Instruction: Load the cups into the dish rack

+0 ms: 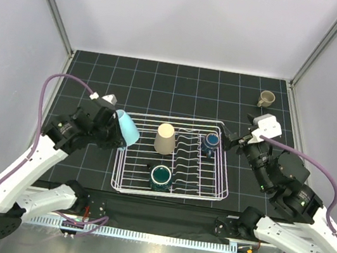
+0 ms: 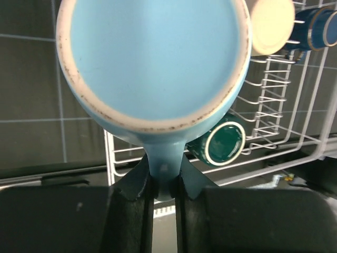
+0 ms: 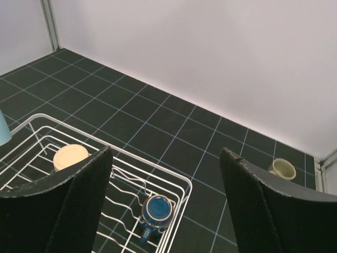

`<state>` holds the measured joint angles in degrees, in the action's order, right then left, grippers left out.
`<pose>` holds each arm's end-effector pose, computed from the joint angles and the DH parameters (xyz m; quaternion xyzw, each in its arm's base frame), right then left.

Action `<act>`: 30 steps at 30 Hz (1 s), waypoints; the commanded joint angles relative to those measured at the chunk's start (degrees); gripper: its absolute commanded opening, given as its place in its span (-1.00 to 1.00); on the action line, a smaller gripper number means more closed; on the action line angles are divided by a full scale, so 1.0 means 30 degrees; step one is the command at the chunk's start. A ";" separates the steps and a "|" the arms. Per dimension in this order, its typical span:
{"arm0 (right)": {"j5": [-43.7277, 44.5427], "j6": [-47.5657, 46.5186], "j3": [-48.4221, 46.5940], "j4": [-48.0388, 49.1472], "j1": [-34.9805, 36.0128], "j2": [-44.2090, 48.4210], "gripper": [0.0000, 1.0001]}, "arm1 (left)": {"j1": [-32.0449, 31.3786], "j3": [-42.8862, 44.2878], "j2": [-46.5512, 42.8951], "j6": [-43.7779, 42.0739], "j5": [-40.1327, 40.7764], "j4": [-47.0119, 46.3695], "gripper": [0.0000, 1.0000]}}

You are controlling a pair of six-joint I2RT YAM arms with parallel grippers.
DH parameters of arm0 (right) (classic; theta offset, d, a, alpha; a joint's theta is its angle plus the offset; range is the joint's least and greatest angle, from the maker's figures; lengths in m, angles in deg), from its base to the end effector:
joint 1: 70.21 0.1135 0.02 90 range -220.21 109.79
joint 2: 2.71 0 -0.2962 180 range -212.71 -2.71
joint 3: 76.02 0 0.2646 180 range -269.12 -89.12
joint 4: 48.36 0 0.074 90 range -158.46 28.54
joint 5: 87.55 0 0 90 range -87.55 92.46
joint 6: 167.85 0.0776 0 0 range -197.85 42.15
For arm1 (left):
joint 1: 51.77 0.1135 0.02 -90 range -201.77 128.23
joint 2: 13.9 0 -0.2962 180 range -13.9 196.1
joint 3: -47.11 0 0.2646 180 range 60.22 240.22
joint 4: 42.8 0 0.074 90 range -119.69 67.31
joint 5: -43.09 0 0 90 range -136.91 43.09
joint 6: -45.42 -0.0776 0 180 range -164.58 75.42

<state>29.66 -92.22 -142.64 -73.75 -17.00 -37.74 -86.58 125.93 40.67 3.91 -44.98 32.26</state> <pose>0.1153 0.0949 0.4376 -0.2155 0.6368 0.0924 0.7345 0.1536 -0.1036 0.3461 -0.1178 0.9346 -0.2110 0.2611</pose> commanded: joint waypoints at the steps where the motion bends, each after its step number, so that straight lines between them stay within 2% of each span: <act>1: 0.1891 0.1537 -0.1320 -0.1759 0.0105 -0.0451 0.65 | -0.1050 0.0215 -0.0260 -0.1310 0.3159 -0.2719 -0.99; 7: 0.1948 0.3059 -0.1584 -0.2287 0.0076 -0.0658 0.65 | -0.3367 -0.0077 0.1088 -0.1251 0.6092 -0.3131 -1.00; 13: 0.1364 0.4730 -0.2434 -0.4102 0.0105 -0.1390 0.65 | -0.5329 -0.1246 0.1440 -0.1456 0.8901 -0.4799 -1.00; 20: 0.1567 0.5376 -0.3050 -0.5598 0.0105 -0.1362 0.65 | -0.6297 -0.2683 0.2550 -0.2100 1.1040 -0.7085 -1.00; 30: 0.1804 0.6575 -0.3430 -0.6682 0.0076 -0.0981 0.66 | -0.6649 -0.4996 0.3492 -0.2422 1.1806 -1.0277 -1.00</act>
<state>34.31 -75.05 -150.59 -92.18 -17.00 -40.82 -106.16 111.72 52.43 -2.67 -15.10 10.45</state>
